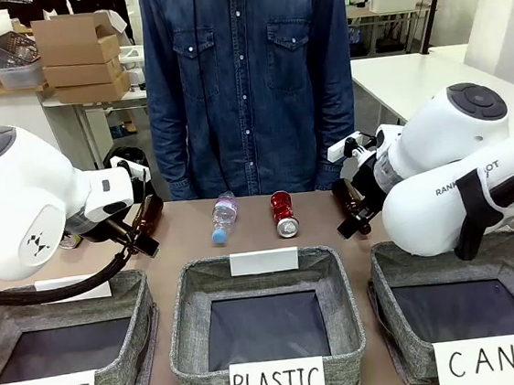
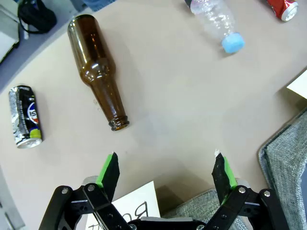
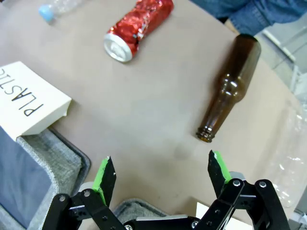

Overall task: Sort the can waste into the basket.
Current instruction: Pick up the can waste from the table and place it in the right Fabric basket.

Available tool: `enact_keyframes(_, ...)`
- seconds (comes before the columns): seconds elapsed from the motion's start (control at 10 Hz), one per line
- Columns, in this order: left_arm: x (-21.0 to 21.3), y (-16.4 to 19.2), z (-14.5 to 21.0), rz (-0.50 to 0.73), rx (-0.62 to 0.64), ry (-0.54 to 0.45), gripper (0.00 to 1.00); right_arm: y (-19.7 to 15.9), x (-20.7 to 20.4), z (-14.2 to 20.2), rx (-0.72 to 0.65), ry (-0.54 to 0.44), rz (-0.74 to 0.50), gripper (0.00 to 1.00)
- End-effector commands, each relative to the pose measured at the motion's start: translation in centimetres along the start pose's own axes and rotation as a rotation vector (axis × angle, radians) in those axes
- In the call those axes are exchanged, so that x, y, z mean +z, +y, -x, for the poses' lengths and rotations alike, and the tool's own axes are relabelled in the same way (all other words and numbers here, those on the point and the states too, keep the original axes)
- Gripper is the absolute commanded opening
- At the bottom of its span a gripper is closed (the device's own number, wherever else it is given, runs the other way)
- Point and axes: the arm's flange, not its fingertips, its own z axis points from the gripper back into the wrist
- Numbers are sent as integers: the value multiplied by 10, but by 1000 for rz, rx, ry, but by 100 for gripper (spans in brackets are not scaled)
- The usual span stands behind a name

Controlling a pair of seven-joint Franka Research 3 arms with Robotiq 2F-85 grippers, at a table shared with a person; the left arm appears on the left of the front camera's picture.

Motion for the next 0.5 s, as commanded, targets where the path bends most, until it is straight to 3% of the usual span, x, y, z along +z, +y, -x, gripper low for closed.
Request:
enact_keyframes(0.0,0,0,0,0,0,0,100,0,0,0,0,0,0,100)
enact_keyframes(0.1,32,0,-4,51,-36,-9,100,-2,21,-4,52,21,-21,100)
enact_keyframes(0.3,138,-3,3,75,-16,129,100,-10,113,-8,-63,54,21,100)
enact_keyframes(0.4,186,-9,20,19,-11,104,100,-11,166,7,-78,-9,0,100)
